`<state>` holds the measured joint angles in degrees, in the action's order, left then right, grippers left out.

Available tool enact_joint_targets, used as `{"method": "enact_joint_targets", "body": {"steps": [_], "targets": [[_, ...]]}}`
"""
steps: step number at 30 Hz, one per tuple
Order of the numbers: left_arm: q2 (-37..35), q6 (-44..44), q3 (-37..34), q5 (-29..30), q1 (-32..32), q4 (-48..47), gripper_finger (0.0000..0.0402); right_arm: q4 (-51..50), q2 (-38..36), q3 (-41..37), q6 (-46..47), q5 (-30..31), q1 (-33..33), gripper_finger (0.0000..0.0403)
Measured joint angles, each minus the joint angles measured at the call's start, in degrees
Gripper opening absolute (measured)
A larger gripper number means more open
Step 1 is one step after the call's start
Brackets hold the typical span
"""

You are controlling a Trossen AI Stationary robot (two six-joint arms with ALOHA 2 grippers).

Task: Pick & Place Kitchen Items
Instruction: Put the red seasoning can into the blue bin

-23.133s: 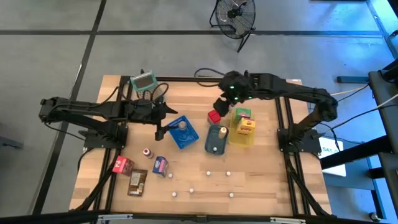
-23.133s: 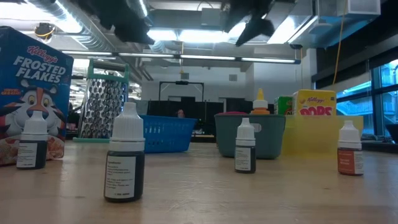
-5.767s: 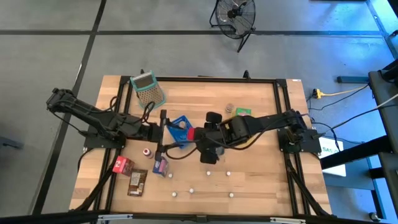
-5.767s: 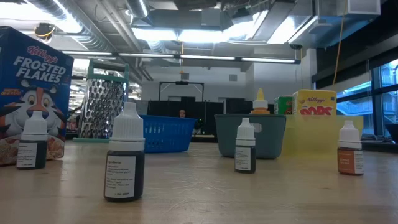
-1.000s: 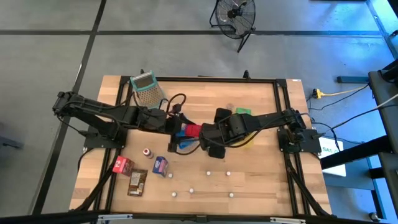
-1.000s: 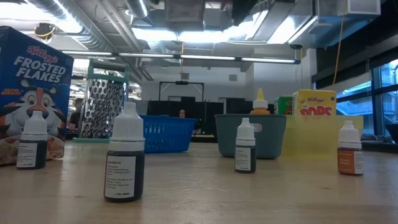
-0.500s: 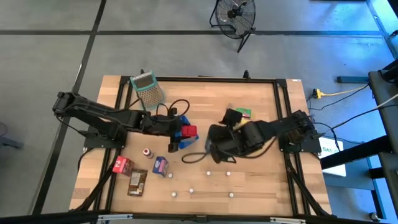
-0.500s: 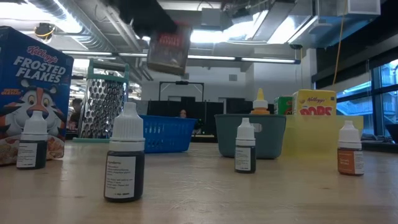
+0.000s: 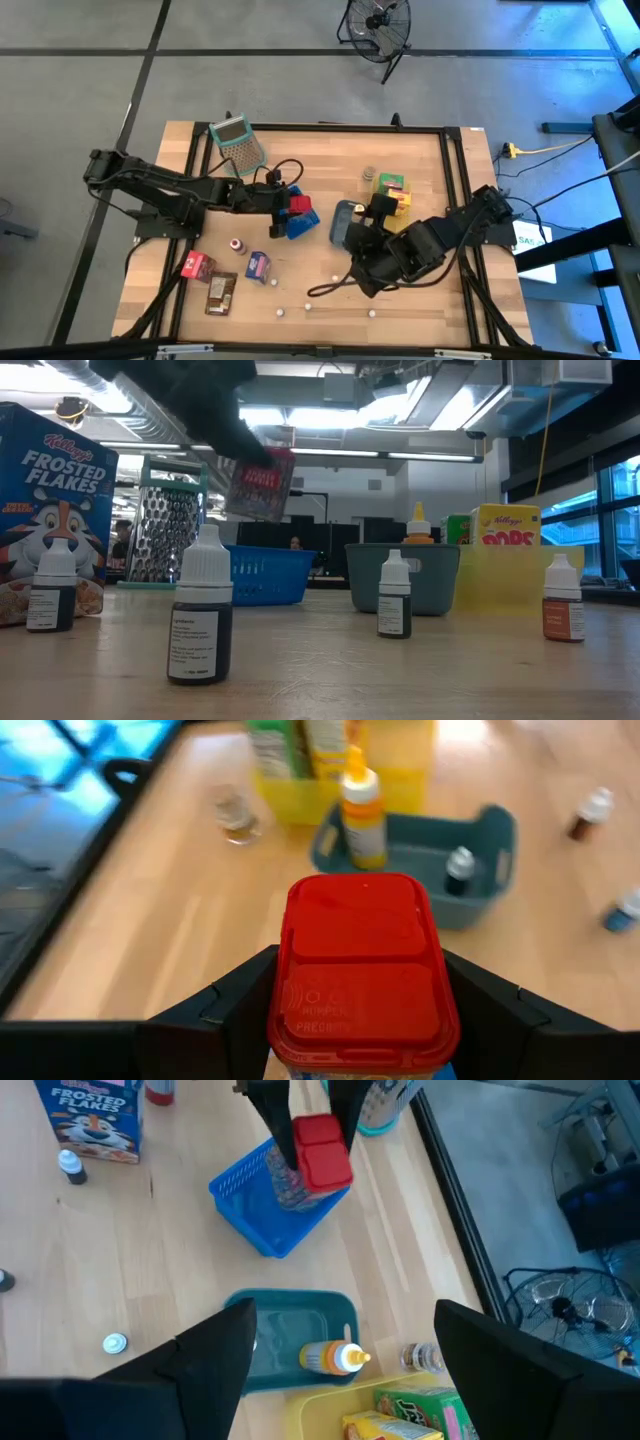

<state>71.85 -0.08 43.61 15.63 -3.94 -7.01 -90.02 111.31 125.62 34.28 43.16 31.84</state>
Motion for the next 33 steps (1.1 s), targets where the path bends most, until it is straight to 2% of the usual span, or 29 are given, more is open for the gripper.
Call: {"method": "enact_joint_targets", "body": {"steps": [8, 12, 19, 26, 33], "targets": [[0.00, 10.78, -1.06, -22.08, 9.21, -0.31, 0.0223, 0.00, 0.00, 0.00, 0.24, -0.10, 0.15, 0.0309], [0.00, 16.28, -1.06, -30.67, 13.11, -2.55, 0.0223, 0.00, 0.00, 0.00, 0.26, -0.31, 0.15, 0.0309], [0.00, 22.01, -1.06, -40.50, 18.47, -8.76, 0.0223, 0.00, 0.02, -0.02, 0.94, -0.31, -0.49, 0.0309], [0.00, 29.21, -1.06, -41.92, 19.79, -6.82, 0.0223, 0.67, 0.04, -0.04, 0.92, -0.31, -2.72, 0.0309], [0.26, 35.56, -1.06, -49.02, 23.17, -11.19, 0.0223, 0.70, 0.07, -0.04, 0.92, -1.64, -4.78, 0.0309]]}}
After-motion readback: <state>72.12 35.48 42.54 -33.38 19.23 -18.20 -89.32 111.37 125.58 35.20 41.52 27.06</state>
